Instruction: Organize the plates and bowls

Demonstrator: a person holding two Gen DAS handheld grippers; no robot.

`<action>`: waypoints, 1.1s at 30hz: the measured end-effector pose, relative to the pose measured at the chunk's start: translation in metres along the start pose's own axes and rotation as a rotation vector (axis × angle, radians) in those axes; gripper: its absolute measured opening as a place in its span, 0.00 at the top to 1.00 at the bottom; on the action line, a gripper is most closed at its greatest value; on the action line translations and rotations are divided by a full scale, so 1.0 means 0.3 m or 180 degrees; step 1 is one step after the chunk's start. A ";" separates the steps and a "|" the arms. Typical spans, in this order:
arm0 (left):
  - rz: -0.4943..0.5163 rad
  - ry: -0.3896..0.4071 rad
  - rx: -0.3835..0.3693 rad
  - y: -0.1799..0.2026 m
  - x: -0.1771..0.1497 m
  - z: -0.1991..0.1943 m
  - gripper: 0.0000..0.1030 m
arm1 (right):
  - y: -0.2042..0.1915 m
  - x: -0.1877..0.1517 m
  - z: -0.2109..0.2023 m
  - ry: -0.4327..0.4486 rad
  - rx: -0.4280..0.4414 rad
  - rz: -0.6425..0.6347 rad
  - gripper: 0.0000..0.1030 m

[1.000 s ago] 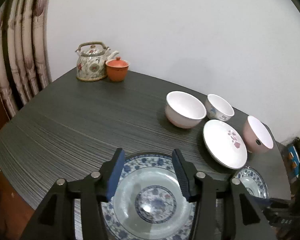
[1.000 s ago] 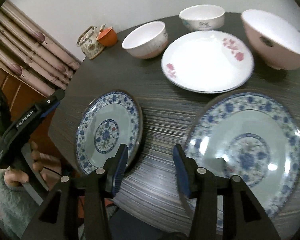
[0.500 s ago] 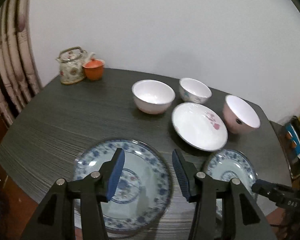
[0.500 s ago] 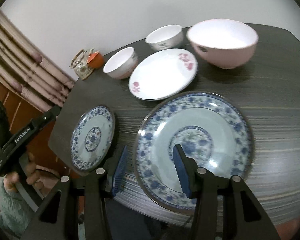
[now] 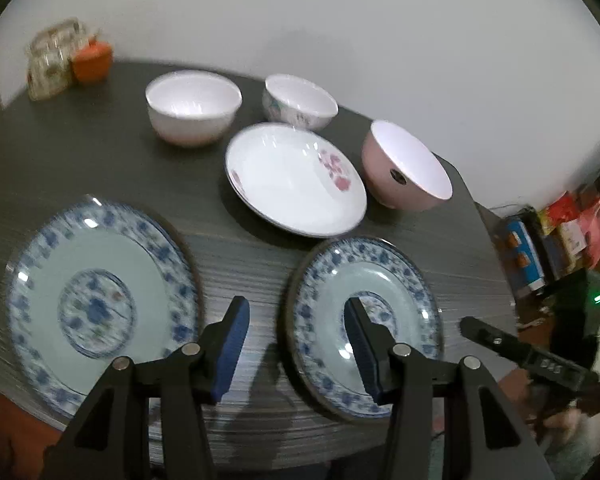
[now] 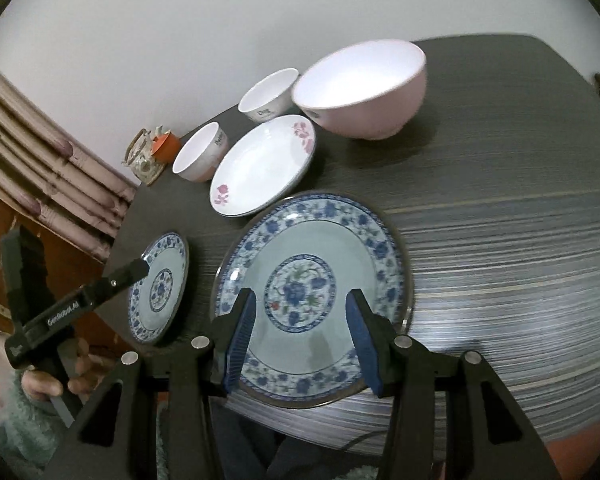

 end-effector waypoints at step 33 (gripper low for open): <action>-0.0703 -0.0887 -0.0466 -0.003 -0.088 0.234 0.51 | 0.213 -0.008 0.119 -0.0454 0.0218 0.0799 0.59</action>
Point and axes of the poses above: each gripper's, at about its wrist camera, not at the fingertips, and z roughly the way its jaws point, y to its right, x to its top, the point moved 10 cm from there along z, roughly the way its jaws point, and after that the axes turned 11 degrees about z, right-handed, at the moved point
